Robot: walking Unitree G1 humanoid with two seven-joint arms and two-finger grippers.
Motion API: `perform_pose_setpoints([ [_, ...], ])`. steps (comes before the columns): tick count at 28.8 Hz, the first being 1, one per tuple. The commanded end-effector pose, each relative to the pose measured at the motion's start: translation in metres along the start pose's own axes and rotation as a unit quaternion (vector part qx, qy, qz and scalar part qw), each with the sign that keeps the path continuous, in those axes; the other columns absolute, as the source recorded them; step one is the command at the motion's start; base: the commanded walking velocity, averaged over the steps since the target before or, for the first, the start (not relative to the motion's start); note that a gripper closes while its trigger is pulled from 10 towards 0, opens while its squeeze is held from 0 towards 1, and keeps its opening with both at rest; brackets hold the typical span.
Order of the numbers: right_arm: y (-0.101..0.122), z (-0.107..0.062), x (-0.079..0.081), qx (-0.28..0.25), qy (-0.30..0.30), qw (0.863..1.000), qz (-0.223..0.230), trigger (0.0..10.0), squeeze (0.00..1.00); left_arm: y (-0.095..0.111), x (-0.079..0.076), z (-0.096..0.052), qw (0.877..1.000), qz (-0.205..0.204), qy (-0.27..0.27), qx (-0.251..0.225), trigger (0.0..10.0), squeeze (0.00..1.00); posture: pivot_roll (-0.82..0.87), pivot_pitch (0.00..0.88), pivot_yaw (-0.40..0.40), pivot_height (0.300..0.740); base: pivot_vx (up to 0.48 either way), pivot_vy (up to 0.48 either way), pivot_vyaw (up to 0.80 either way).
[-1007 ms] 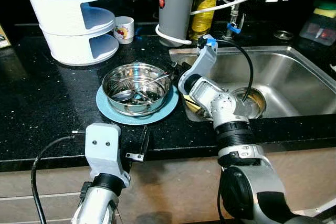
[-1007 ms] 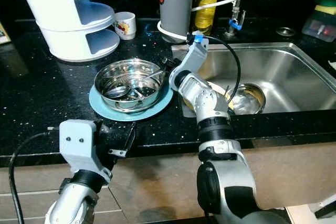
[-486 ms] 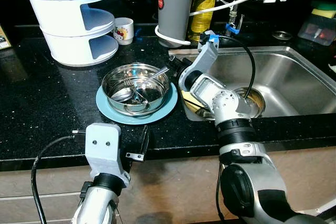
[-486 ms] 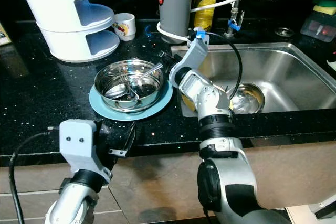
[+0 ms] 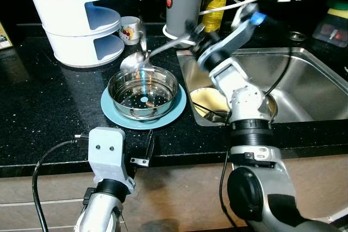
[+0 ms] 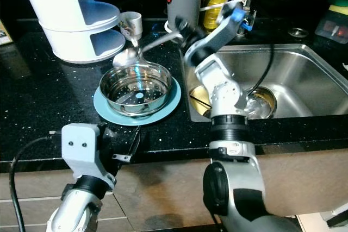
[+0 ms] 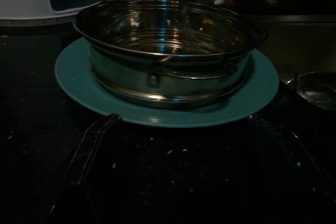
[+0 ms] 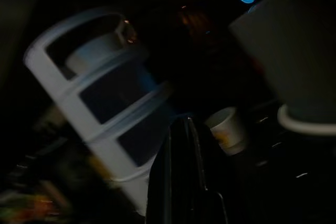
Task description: Kitchen organization
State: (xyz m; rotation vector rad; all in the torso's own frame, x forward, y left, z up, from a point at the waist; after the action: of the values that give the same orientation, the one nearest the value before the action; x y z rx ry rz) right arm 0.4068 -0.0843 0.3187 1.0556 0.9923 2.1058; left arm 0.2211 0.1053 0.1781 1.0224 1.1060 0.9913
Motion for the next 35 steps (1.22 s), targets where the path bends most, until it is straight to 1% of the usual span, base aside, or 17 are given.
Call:
perform_pose_setpoints([
  [1, 0.014, 0.001, 0.01, -0.024, 0.014, 0.996, -0.08, 0.0, 0.0, -0.004, -0.001, 0.001, 1.0, 0.001, -0.003, 0.008, 10.0, 0.0, 0.09, 0.0, -0.044, 0.74, 0.0, 0.0, 0.0],
  [2, 0.018, 0.002, 0.016, -0.029, 0.023, 0.993, -0.115, 0.0, 0.0, -0.004, -0.001, 0.001, 1.0, 0.001, -0.004, 0.008, 10.0, 0.0, 0.09, 0.0, -0.043, 0.74, 0.0, 0.0, 0.0],
  [3, 0.02, 0.002, 0.021, -0.031, 0.03, 0.989, -0.138, 0.0, 0.0, -0.004, -0.001, 0.001, 1.0, 0.001, -0.004, 0.008, 10.0, 0.0, 0.09, 0.0, -0.044, 0.74, 0.0, 0.0, 0.0],
  [5, 0.02, 0.002, 0.026, -0.032, 0.039, 0.986, -0.157, 0.0, 0.0, -0.004, -0.001, 0.001, 1.0, 0.001, -0.004, 0.007, 10.0, 0.0, 0.09, 0.0, -0.045, 0.74, 0.0, 0.0, 0.0],
  [8, 0.019, 0.002, 0.027, -0.032, 0.043, 0.987, -0.154, 0.0, 0.0, -0.004, -0.001, 0.002, 1.0, 0.001, -0.005, 0.007, 10.0, 0.0, 0.09, 0.0, -0.046, 0.74, 0.0, 0.0, 0.0],
  [9, 0.019, 0.001, 0.027, -0.032, 0.042, 0.988, -0.147, 0.0, 0.0, -0.004, -0.001, 0.002, 1.0, 0.001, -0.005, 0.007, 10.0, 0.0, 0.09, 0.0, -0.046, 0.74, 0.0, 0.0, 0.0],
  [12, 0.018, 0.001, 0.022, -0.033, 0.034, 0.992, -0.118, 0.0, 0.0, -0.004, -0.002, 0.002, 1.0, 0.0, -0.005, 0.007, 10.0, 0.0, 0.09, 0.0, -0.048, 0.74, 0.0, 0.0, 0.0],
  [14, 0.019, 0.0, 0.016, -0.036, 0.023, 0.995, -0.085, 0.0, 0.0, -0.004, -0.002, 0.002, 1.0, 0.0, -0.005, 0.007, 10.0, 0.0, 0.09, 0.0, -0.048, 0.74, 0.0, 0.0, 0.0],
  [15, 0.019, 0.0, 0.016, -0.036, 0.023, 0.995, -0.085, 0.0, 0.0, -0.004, -0.002, 0.002, 1.0, 0.0, -0.005, 0.007, 10.0, 0.0, 0.09, 0.0, -0.048, 0.74, 0.0, 0.0, 0.0],
  [16, 0.02, -0.001, 0.013, -0.039, 0.019, 0.996, -0.072, 0.0, 0.0, -0.004, -0.002, 0.003, 1.0, 0.0, -0.005, 0.006, 10.0, 0.0, 0.09, 0.0, -0.047, 0.74, 0.0, 0.0, 0.0],
  [18, 0.02, -0.003, 0.009, -0.04, 0.014, 0.997, -0.061, 0.0, 0.0, -0.004, -0.002, 0.003, 1.0, 0.001, -0.005, 0.005, 10.0, 0.0, 0.09, 0.0, -0.045, 0.74, 0.0, 0.0, 0.0],
  [24, 0.019, -0.005, 0.007, -0.036, 0.015, 0.998, -0.059, 0.0, 0.0, -0.002, -0.001, 0.005, 1.0, 0.003, -0.006, 0.001, 10.0, 0.0, 0.09, 0.0, -0.039, 0.74, 0.0, 0.0, 0.0],
  [30, 0.017, -0.007, 0.004, -0.031, 0.013, 0.997, -0.072, 0.0, 0.0, 0.01, -0.003, 0.01, 1.0, 0.004, -0.014, -0.022, 10.0, 0.0, 0.09, 0.0, -0.038, 0.74, 0.0, 0.0, -0.77],
  [32, 0.017, -0.007, 0.003, -0.032, 0.009, 0.997, -0.076, 0.0, 0.0, 0.018, -0.007, 0.012, 0.999, -0.008, -0.031, -0.038, 10.0, 0.0, 0.09, 0.0, -0.037, 0.74, 0.0, 0.0, -0.77],
  [33, 0.017, -0.007, 0.003, -0.032, 0.009, 0.997, -0.076, 0.0, 0.0, 0.018, -0.007, 0.012, 0.999, -0.008, -0.031, -0.038, 10.0, 0.0, 0.09, 0.0, -0.037, 0.74, 0.0, 0.0, -0.77],
  [35, 0.018, -0.008, 0.002, -0.032, 0.008, 0.996, -0.077, 0.0, 0.0, 0.021, -0.017, 0.012, 0.997, -0.02, -0.063, -0.042, 10.0, 0.0, 0.09, 0.0, -0.037, 0.74, 0.0, 0.0, -0.77],
])
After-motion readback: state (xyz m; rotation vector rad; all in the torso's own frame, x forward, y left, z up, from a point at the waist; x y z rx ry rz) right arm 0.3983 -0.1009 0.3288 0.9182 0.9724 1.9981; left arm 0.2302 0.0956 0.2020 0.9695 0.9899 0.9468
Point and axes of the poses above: a point about 5 cm out from each wrist's last joint towards the gripper, its own z axis pointing out of the wrist towards the gripper, its own y axis along the axis of the wrist's last joint, x = y × z, the point moved 3 cm from there along z, pointing out of the wrist towards the gripper, and after that the axes turned 9 degrees about -z, right-handed, at the moved point
